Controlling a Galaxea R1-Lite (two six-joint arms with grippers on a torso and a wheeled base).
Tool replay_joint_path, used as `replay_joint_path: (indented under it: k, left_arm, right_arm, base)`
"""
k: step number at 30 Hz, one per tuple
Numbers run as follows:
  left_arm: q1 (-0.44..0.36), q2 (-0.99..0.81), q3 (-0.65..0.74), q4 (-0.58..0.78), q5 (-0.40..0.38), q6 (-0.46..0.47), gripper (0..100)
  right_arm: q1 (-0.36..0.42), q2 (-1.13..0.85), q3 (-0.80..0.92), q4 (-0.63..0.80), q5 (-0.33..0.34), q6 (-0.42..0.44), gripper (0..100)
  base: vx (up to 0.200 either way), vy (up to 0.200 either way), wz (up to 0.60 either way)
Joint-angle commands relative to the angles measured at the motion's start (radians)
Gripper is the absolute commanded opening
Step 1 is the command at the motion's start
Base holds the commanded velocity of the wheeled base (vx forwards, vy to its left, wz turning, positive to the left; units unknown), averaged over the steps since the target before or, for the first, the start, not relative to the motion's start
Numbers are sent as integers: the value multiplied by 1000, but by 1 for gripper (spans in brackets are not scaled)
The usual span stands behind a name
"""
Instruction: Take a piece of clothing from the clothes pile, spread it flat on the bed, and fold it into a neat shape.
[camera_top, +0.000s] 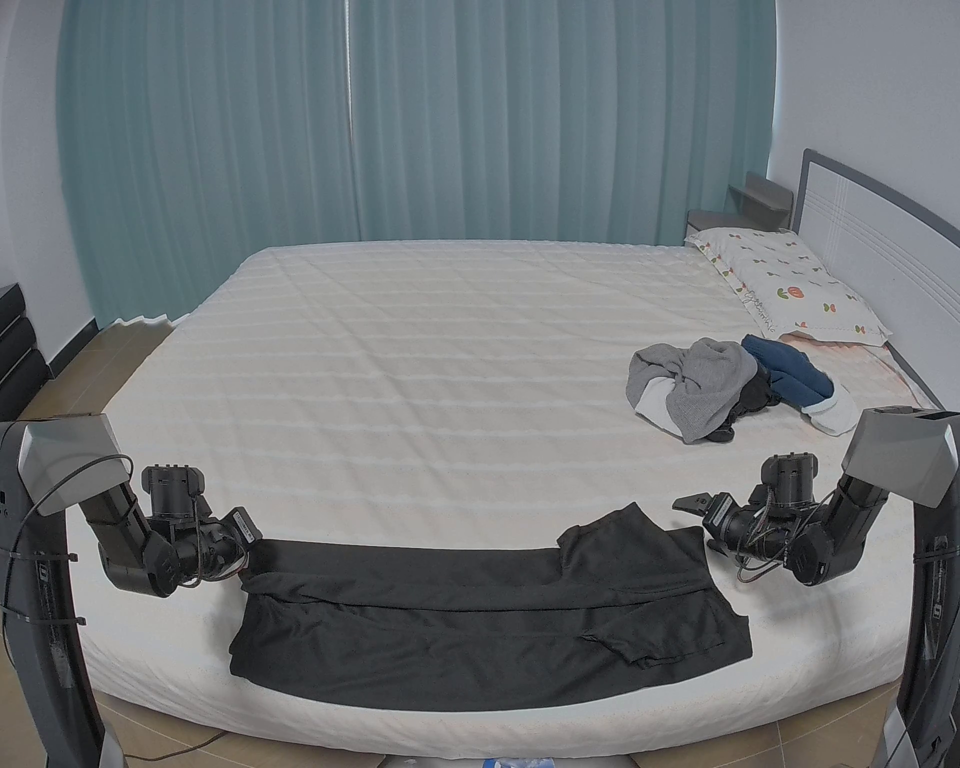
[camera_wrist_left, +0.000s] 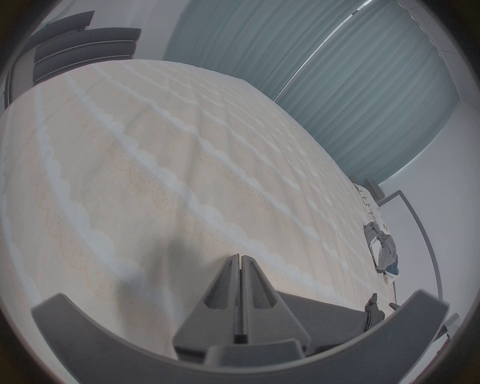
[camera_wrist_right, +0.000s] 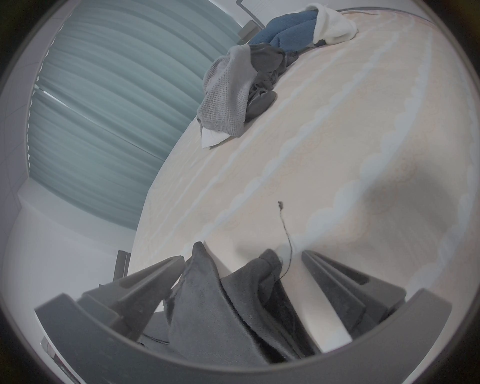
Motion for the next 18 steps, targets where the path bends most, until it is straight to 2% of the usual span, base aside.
replay_joint_path:
  k: [1, 7, 18]
  left_arm:
    - [1, -1, 0, 0, 0, -1, 0]
    - [1, -2, -7, 0, 1, -1, 0]
    - [1, -2, -67, 1, 3, -13, 0]
  right_arm:
    - [11, 35, -19, -2, -3, -6, 0]
    - [11, 44, -12, -11, -4, -56, 0]
    - [-9, 11, -49, -34, -1, -40, 0]
  base:
    - [0, 0, 0]
    - [0, 0, 0]
    - [0, 0, 0]
